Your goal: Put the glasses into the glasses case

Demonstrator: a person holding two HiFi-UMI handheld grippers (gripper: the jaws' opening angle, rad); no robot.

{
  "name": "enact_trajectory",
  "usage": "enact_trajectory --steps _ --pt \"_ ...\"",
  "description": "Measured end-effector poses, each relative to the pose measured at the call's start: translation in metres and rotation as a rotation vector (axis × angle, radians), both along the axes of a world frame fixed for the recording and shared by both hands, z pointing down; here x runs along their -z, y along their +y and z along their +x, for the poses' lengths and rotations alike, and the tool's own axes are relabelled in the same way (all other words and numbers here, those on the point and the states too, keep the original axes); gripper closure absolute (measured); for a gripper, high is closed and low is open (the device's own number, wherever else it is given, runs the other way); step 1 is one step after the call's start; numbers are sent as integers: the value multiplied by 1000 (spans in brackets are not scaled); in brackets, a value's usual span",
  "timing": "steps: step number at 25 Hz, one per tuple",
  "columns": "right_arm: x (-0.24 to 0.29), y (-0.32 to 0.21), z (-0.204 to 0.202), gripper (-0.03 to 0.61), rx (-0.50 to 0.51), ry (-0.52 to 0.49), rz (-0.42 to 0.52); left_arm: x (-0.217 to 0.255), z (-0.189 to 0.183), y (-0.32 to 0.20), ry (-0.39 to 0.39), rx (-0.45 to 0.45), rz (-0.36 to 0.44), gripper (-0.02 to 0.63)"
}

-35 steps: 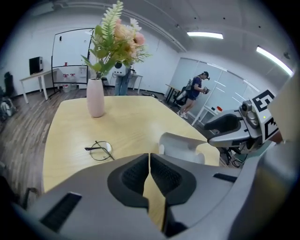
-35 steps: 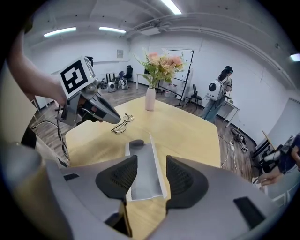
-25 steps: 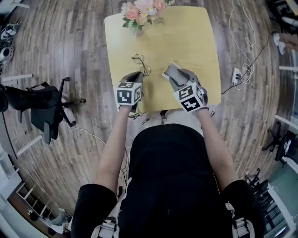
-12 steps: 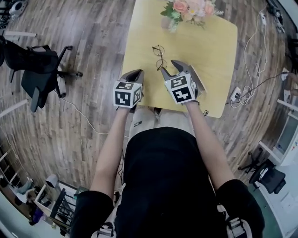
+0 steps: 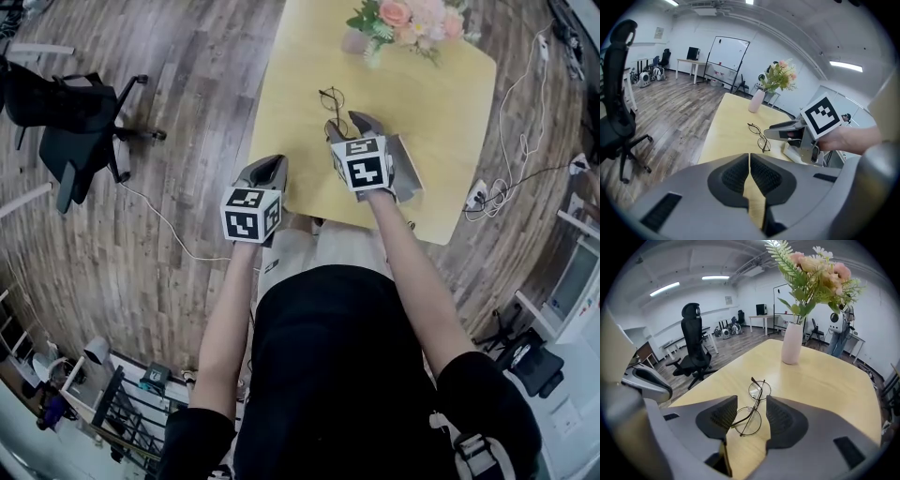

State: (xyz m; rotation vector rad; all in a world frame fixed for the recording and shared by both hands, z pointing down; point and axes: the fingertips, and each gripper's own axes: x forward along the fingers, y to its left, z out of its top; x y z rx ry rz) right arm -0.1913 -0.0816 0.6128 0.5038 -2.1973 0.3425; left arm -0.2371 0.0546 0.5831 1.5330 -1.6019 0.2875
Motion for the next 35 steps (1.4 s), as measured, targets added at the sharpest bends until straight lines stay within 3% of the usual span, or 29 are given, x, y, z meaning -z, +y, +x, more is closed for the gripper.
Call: enact_trajectory --steps 9,17,21,25,35 --pt "-30 -10 -14 371 -50 32 -18 2 -1 23 -12 45 -23 589" --pt "-39 -7 -17 457 -58 56 -21 1 -4 38 -7 85 -36 589" --pt "-38 -7 -17 476 -64 60 -13 1 -1 41 -7 81 -31 589" --pt "-39 -7 -9 540 -77 87 12 3 1 46 -10 69 -27 589" --pt "-25 -2 -4 555 -87 73 26 12 -2 43 -24 18 -4 589"
